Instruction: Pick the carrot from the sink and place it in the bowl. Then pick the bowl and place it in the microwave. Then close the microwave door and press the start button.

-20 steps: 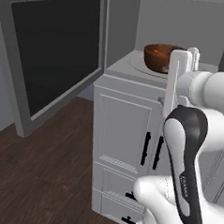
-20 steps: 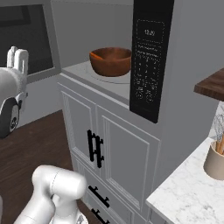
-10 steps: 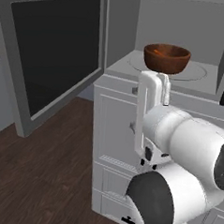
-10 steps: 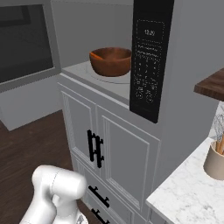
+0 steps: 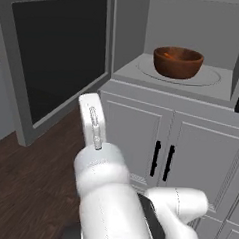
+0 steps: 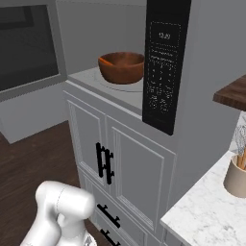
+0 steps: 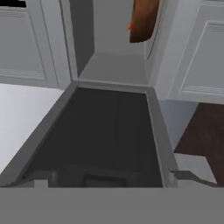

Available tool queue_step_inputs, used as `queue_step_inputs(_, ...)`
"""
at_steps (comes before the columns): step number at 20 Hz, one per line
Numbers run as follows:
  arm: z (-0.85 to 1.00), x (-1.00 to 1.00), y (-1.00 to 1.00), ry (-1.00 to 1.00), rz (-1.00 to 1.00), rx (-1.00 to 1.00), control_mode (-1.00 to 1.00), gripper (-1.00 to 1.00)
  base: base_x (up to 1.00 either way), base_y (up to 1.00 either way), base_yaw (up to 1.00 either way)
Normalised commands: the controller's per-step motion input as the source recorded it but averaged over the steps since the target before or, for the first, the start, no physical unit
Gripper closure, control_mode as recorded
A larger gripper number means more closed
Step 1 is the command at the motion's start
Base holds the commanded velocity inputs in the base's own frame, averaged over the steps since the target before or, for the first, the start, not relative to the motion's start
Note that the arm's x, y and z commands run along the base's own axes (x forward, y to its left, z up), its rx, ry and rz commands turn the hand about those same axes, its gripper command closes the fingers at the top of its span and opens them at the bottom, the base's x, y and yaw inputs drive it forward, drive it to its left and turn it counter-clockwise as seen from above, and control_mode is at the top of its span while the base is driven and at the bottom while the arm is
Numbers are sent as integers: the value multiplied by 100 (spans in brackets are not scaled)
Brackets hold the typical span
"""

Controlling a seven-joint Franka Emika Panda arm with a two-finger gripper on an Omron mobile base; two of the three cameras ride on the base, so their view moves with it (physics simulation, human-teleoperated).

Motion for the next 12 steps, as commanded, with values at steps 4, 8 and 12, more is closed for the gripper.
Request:
queue_step_inputs(4,-36,20,99,-33,-22,0,-100,-100,0,0,0)
queue_step_inputs(8,-32,12,86,-19,-21,1,-100,-100,0,0,0)
queue_step_inputs(12,-62,27,47,-2,3,13,-100,-100,0,0,0)
